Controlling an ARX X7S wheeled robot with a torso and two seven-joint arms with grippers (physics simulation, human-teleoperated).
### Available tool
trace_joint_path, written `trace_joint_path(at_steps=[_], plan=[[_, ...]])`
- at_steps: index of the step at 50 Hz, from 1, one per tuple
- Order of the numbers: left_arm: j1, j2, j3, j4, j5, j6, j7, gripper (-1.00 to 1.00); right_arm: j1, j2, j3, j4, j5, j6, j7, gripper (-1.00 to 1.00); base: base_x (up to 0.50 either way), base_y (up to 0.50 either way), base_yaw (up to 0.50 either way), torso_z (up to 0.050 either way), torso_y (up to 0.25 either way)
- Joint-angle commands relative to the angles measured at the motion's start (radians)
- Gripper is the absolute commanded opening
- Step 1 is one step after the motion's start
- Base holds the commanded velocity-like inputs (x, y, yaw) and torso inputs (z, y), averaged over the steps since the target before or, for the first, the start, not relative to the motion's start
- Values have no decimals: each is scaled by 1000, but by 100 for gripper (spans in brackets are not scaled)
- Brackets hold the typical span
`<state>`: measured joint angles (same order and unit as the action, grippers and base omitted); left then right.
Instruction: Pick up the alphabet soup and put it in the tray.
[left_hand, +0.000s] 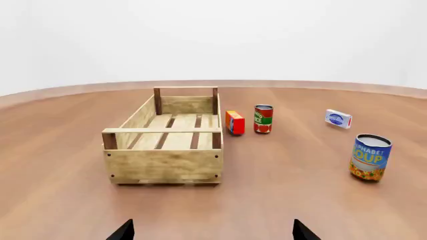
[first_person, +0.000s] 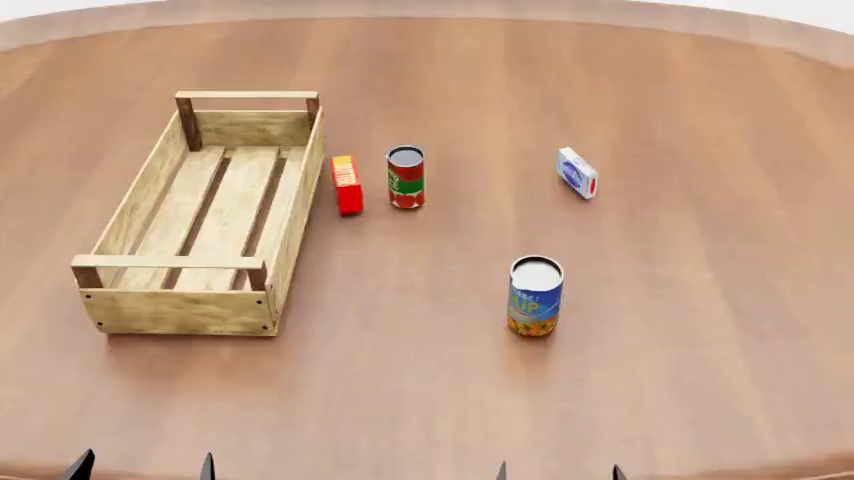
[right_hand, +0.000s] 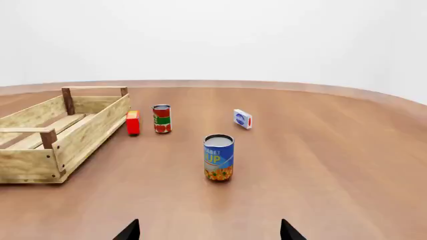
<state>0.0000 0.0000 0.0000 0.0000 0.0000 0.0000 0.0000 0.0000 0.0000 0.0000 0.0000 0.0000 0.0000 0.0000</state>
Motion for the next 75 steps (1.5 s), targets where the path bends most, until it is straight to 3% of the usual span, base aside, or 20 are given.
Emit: trace_joint_path(at_steps=[1,23,75], plan=[[1,-16,19,-1,-15,1,-18,100,5,15,-15,7,11,18,29,100,0,0,0,0,0],[-7,-67,88,-17,-41,12,-78,100,5,65,-81,17,47,-1,81,100,152,320,0,0,0],[-8,-120,149,-12,-89,23,-149,100,3,122,-130,-4,115,2,144,100,329,372,0,0,0]])
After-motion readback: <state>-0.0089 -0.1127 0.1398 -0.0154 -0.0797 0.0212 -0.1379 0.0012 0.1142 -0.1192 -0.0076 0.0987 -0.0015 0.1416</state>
